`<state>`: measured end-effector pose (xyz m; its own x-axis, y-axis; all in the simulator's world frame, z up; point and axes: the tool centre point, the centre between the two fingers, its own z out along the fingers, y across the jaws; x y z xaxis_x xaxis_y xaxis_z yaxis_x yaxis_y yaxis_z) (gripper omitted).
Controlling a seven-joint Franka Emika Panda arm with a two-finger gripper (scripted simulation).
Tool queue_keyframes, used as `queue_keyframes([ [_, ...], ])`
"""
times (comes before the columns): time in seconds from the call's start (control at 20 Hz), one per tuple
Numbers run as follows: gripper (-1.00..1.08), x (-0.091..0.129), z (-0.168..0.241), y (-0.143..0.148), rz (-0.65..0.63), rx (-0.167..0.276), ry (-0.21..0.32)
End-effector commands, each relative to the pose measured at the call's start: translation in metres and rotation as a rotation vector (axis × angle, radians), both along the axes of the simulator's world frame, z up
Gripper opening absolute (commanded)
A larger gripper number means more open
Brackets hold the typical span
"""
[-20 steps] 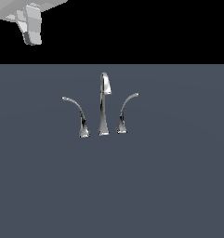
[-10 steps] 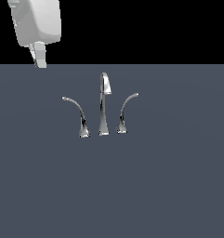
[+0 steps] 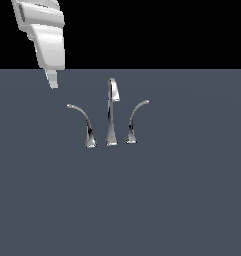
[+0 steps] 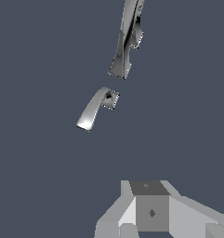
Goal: Turn on the faucet by rotating a designated handle.
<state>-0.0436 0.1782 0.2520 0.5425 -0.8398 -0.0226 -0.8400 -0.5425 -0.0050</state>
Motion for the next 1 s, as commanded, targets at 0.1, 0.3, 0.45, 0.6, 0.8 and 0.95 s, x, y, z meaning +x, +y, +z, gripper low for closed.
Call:
queue_keyframes([
  [0.1,-1.0,0.025,-0.019,0.002,-0.083,-0.005,-0.002],
  [0.3,-1.0,0.048,-0.037,0.002,-0.16,-0.011,-0.003],
  [0.45,-1.0,0.064,-0.049,0.0,-0.215,-0.016,-0.003],
  [0.6,-1.0,0.079,-0.06,-0.002,-0.263,-0.019,-0.004],
  [0.8,-1.0,0.095,-0.071,-0.005,-0.316,-0.022,-0.004],
  [0.95,-1.0,0.103,-0.077,-0.008,-0.344,-0.024,-0.004],
])
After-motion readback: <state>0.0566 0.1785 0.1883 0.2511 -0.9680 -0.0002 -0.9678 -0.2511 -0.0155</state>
